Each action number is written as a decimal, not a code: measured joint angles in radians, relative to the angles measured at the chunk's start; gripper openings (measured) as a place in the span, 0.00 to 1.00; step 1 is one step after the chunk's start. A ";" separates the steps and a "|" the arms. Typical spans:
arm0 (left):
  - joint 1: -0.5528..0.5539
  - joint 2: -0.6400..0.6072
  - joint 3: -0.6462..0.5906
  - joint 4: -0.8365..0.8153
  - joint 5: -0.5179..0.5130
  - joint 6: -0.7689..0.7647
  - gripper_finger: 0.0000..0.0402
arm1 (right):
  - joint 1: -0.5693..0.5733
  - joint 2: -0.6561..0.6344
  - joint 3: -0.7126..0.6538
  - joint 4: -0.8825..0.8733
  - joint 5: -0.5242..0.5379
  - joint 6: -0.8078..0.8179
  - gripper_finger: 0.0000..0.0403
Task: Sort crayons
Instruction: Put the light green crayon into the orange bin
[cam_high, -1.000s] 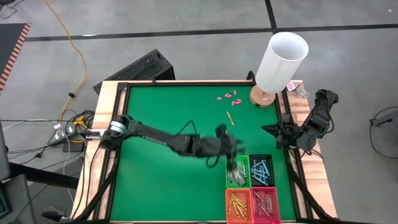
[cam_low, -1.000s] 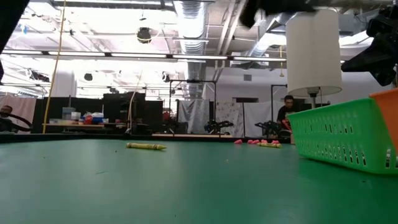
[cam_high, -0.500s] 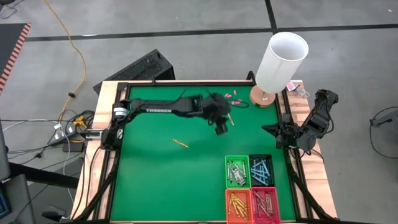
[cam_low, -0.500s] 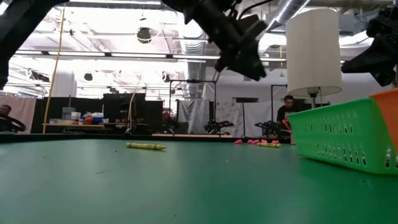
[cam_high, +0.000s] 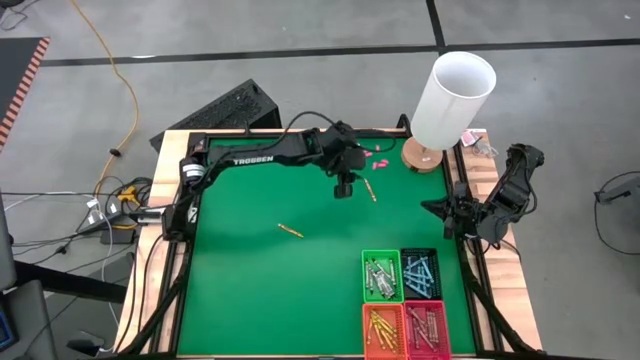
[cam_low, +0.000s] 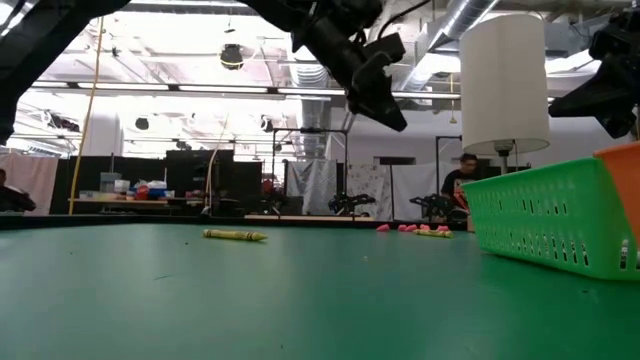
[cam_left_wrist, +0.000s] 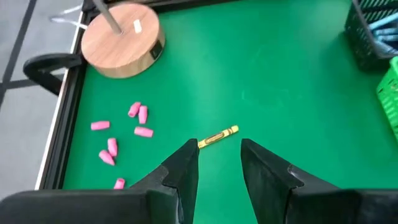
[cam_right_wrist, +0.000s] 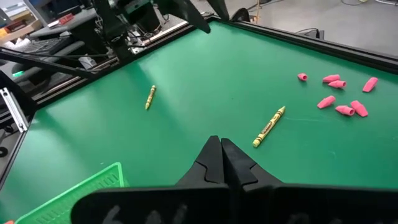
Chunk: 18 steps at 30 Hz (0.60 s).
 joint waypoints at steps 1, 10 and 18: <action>0.007 0.000 0.000 -0.002 0.002 0.003 0.27 | 0.000 0.000 0.000 0.002 0.002 -0.001 0.00; 0.018 -0.032 0.007 -0.038 0.029 -0.109 0.27 | 0.000 0.000 0.000 0.068 0.024 0.006 0.00; -0.045 -0.148 0.157 -0.185 -0.022 -0.176 0.27 | -0.073 0.000 0.000 0.382 0.049 -0.248 0.00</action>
